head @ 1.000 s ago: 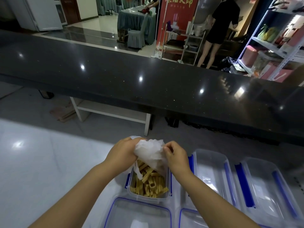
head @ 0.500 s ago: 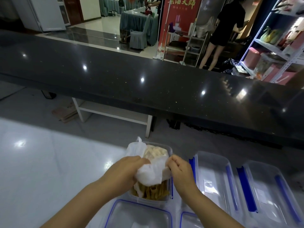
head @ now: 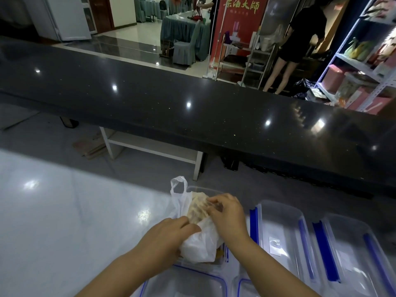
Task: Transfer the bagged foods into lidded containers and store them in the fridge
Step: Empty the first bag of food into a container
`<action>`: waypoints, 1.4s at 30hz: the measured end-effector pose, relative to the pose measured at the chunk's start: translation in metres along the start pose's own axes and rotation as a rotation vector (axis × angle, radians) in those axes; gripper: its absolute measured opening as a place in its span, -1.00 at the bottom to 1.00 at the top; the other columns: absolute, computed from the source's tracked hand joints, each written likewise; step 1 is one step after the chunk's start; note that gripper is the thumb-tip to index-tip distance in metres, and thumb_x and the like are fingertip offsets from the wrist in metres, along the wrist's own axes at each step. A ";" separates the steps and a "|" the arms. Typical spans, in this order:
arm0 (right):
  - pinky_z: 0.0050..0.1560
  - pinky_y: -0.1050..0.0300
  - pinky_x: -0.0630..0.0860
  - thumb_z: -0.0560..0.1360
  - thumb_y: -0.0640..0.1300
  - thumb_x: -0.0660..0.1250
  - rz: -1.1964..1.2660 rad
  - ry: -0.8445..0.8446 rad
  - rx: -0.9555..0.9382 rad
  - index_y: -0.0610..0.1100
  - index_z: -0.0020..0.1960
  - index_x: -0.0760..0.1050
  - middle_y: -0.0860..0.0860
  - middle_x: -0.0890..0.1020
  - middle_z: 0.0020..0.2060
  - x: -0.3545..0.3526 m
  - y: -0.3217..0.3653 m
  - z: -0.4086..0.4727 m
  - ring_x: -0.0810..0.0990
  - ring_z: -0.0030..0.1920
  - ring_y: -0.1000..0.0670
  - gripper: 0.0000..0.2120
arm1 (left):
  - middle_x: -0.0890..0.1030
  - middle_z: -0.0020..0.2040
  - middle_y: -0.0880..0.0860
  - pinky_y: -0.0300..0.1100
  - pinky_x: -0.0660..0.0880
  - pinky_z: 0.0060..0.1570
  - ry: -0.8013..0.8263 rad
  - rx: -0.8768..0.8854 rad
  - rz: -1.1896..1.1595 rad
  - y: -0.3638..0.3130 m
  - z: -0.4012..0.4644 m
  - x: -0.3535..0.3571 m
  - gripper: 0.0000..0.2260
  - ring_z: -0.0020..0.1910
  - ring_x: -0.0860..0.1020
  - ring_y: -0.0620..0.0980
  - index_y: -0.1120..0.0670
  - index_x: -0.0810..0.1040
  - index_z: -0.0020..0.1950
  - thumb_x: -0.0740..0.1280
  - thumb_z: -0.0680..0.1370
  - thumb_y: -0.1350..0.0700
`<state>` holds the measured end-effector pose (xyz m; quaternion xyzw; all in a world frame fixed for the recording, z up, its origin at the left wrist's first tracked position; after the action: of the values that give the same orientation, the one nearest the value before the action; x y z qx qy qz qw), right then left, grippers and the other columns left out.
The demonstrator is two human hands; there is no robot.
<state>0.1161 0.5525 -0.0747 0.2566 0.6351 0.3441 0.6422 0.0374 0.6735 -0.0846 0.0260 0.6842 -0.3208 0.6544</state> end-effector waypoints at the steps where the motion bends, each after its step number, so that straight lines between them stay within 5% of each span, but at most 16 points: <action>1: -0.06 0.41 0.38 0.45 -0.22 0.39 0.020 -0.006 0.003 -0.03 -0.09 0.62 0.21 0.48 -0.16 -0.001 0.000 -0.002 0.48 -0.01 0.10 -0.89 | 0.52 -0.04 -0.12 -0.14 0.52 -0.35 -0.016 -0.021 -0.037 0.003 -0.001 -0.002 -0.37 -0.23 0.54 0.00 -0.18 0.39 0.16 0.45 0.16 0.22; 4: 0.00 0.30 0.49 0.42 -0.21 0.43 0.089 -0.020 -0.024 -0.03 -0.19 0.62 0.15 0.50 -0.13 -0.001 0.002 -0.011 0.50 -0.04 0.14 -0.91 | 0.43 0.00 -0.17 -0.22 0.48 -0.38 -0.114 -0.013 -0.098 -0.001 -0.007 -0.016 -0.37 -0.25 0.52 -0.02 -0.16 0.42 0.17 0.44 0.17 0.22; 7: -0.04 0.42 0.44 0.42 -0.18 0.44 0.024 -0.052 -0.095 0.01 -0.22 0.61 0.20 0.50 -0.14 -0.005 0.011 -0.019 0.47 -0.03 0.22 -0.90 | 0.47 0.01 -0.15 -0.29 0.44 -0.33 -0.143 0.000 -0.107 -0.002 -0.007 -0.022 -0.36 -0.23 0.54 -0.04 -0.13 0.45 0.17 0.48 0.13 0.21; 13: -0.07 0.43 0.38 0.44 -0.21 0.35 -0.018 -0.033 -0.101 0.05 -0.18 0.53 0.25 0.50 -0.12 -0.001 0.021 -0.027 0.43 0.01 0.25 -0.85 | 0.55 0.20 -0.06 -0.11 0.47 0.15 -0.058 -0.156 -0.221 0.020 -0.006 -0.010 -0.38 0.14 0.51 -0.01 -0.18 0.43 0.29 0.18 0.25 0.17; 18: 0.32 0.27 0.17 0.55 -0.05 0.22 -0.153 0.191 -0.133 0.11 0.29 0.41 0.31 0.31 0.22 0.021 0.025 -0.025 0.21 0.27 0.26 -0.68 | 0.49 -0.04 -0.04 -0.17 0.45 -0.04 0.094 -0.261 -0.156 0.031 -0.005 -0.001 -0.52 -0.03 0.45 -0.03 -0.19 0.52 0.17 0.15 0.32 0.15; 23: 0.43 0.22 0.04 0.63 0.00 0.05 -0.238 0.422 -0.227 0.13 0.34 0.39 0.21 0.40 0.36 0.049 0.027 -0.050 0.21 0.40 0.18 -0.67 | 0.49 -0.10 -0.07 -0.25 0.41 -0.10 0.003 -0.263 -0.089 0.036 -0.010 -0.021 -0.59 -0.07 0.45 -0.06 -0.18 0.54 0.13 0.19 0.35 0.13; 26: 0.44 0.25 -0.01 0.64 0.02 -0.03 -0.297 0.493 -0.253 0.14 0.44 0.24 0.20 0.28 0.44 0.052 0.024 -0.059 0.14 0.44 0.20 -0.62 | 0.56 0.03 -0.07 -0.15 0.44 0.08 -0.060 -0.237 -0.126 0.035 -0.007 -0.032 -0.64 0.04 0.46 -0.06 -0.13 0.57 0.12 0.29 0.36 0.12; 30: 0.44 0.21 0.02 0.63 0.07 -0.02 -0.363 0.475 -0.230 0.10 0.47 0.18 0.15 0.23 0.47 0.047 0.014 -0.043 0.13 0.46 0.15 -0.59 | 0.36 0.39 -0.16 -0.19 0.14 0.38 0.002 -0.149 -0.001 0.025 0.008 -0.027 -0.48 0.39 0.24 -0.12 -0.12 0.41 0.35 0.33 0.42 0.20; 37: 0.30 0.27 0.23 0.61 -0.03 0.07 -0.199 0.368 -0.160 0.07 0.38 0.31 0.10 0.40 0.35 0.044 0.014 -0.020 0.32 0.31 0.13 -0.65 | 0.04 0.53 -0.12 -0.33 -0.22 0.37 0.100 -0.126 0.008 0.019 0.037 -0.023 -0.32 0.50 -0.05 -0.18 -0.10 0.10 0.51 0.28 0.48 0.28; 42: 0.34 0.22 0.27 0.62 -0.04 0.03 -0.286 0.429 -0.216 0.08 0.38 0.34 0.14 0.40 0.36 0.046 0.017 -0.040 0.33 0.33 0.11 -0.64 | 0.25 0.48 -0.04 -0.15 0.16 0.37 0.274 -0.266 0.031 0.028 0.033 -0.008 -0.43 0.48 0.14 0.02 -0.09 0.23 0.47 0.31 0.50 0.19</action>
<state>0.0725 0.5940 -0.0936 0.0157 0.7457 0.3624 0.5588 0.0802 0.6831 -0.0870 -0.0070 0.8029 -0.2108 0.5575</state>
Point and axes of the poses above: each hand's wrist, its own z-axis towards the middle knuckle, its own x-axis out of the palm, y = z × x, the point moved 10 cm from there along z, towards the middle knuckle
